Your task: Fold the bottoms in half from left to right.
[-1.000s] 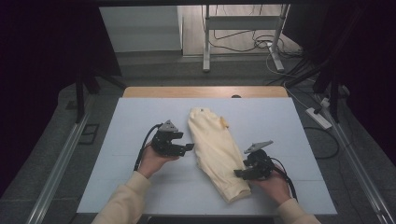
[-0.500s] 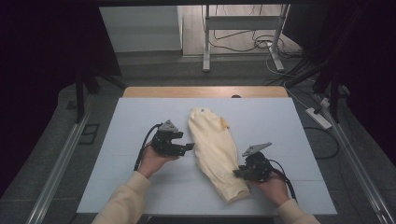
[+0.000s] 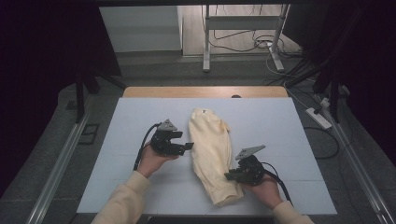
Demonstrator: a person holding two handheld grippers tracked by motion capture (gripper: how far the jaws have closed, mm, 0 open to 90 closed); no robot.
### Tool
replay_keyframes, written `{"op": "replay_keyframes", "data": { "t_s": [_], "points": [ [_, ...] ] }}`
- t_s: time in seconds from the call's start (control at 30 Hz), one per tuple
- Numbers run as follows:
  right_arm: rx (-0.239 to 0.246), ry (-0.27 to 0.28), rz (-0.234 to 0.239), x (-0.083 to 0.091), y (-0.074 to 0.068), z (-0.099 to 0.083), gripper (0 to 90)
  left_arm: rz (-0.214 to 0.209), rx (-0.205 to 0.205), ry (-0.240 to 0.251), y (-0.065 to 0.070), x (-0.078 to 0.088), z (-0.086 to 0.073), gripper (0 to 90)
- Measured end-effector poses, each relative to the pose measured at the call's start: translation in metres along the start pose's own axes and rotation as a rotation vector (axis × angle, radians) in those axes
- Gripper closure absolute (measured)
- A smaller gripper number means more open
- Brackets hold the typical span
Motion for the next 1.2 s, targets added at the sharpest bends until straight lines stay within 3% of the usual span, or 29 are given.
{"op": "replay_keyframes", "data": {
  "t_s": [0.1,0.23,0.6,0.7,0.83,0.93,1.13,1.17,1.2],
  "points": [
    [0.007,0.006,0.023,-0.004,-0.007,0.001,82.6,0.001,-0.001,0.001,0.0,0.001,0.0,28.8],
    [0.035,0.002,0.011,-0.008,-0.014,0.002,82.7,0.001,0.0,0.002,0.0,0.001,0.0,28.8],
    [0.029,-0.02,-0.013,0.003,-0.008,0.002,82.7,0.002,0.003,0.007,-0.002,0.004,-0.001,28.7],
    [0.028,-0.028,-0.034,0.006,-0.004,-0.001,73.7,0.003,0.003,0.006,-0.002,0.004,-0.001,28.7],
    [-0.001,-0.025,-0.079,0.009,0.003,-0.007,54.0,0.002,0.0,0.006,-0.001,0.003,0.0,28.7],
    [-0.046,-0.031,-0.08,0.01,0.003,-0.009,47.9,-0.001,-0.003,0.007,-0.001,0.002,0.001,28.7],
    [-0.1,-0.048,-0.075,0.009,-0.001,-0.016,45.7,-0.006,-0.006,0.014,-0.002,0.001,0.004,28.7],
    [-0.099,-0.044,-0.082,0.008,-0.002,-0.017,47.4,-0.007,-0.007,0.014,-0.002,0.0,0.004,28.7],
    [-0.095,-0.048,-0.084,0.008,-0.004,-0.017,54.8,-0.008,-0.006,0.015,-0.002,0.0,0.005,28.7]
  ]
}}
Point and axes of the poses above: each handheld gripper's, and its own axes: x roughly backward along the jaws, z roughly out of its top, y roughly to its right, the point moved 5 cm from there along -x, roughly forward along the jaws, and after that the axes turned 12 degrees about -x, right-handed, at the moved point
